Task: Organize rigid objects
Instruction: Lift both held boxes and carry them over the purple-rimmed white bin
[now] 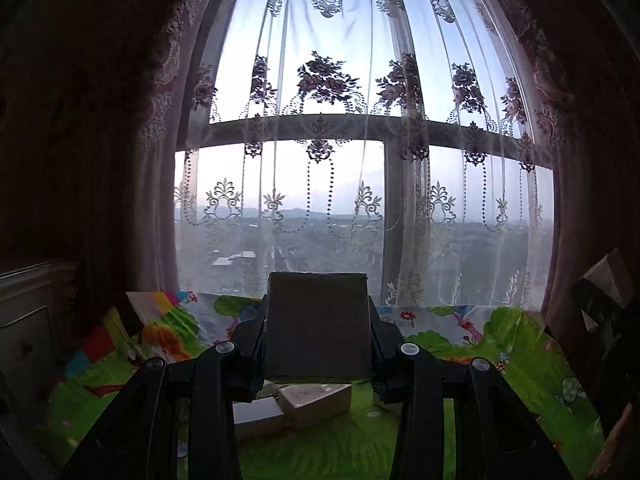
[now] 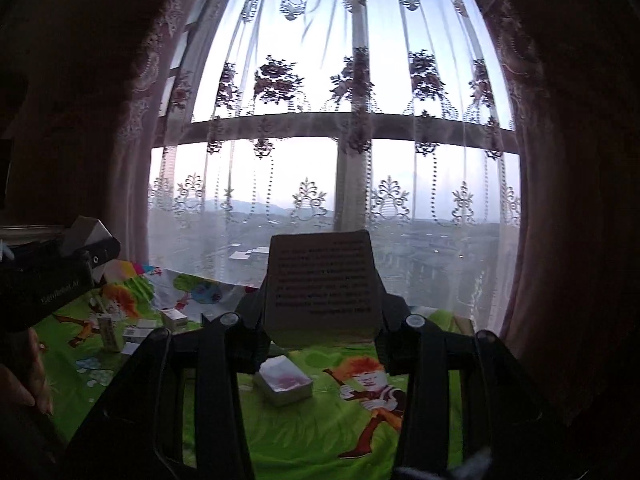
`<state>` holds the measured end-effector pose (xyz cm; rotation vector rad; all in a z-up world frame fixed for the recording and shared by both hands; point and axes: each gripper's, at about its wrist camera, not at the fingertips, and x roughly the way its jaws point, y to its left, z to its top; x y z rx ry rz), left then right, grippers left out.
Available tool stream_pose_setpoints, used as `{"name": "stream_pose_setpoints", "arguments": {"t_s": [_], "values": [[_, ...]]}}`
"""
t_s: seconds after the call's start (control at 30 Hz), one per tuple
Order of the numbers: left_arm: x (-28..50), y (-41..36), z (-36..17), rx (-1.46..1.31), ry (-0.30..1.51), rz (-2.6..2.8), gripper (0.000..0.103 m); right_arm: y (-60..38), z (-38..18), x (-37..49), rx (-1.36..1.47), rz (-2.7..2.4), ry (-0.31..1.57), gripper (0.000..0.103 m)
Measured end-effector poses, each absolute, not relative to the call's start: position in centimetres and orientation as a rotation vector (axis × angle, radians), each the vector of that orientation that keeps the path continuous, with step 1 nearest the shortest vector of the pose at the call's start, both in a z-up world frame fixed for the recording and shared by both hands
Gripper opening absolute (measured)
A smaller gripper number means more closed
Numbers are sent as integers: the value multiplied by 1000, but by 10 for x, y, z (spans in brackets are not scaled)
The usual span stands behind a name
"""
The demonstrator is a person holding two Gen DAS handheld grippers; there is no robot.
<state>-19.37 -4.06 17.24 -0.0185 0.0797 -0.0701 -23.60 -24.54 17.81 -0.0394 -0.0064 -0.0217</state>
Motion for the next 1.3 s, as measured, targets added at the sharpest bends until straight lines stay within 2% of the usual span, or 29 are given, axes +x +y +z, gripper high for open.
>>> {"name": "stream_pose_setpoints", "arguments": {"t_s": [0.73, 1.3], "values": [[-275, 79, 166, -23, 232, 190, 42, -90, 194, -264, -153, 542, 27, 46], [-329, 175, 127, -131, 440, 399, 42, 37, 191, -256, -296, 930, 237, 46]]}}
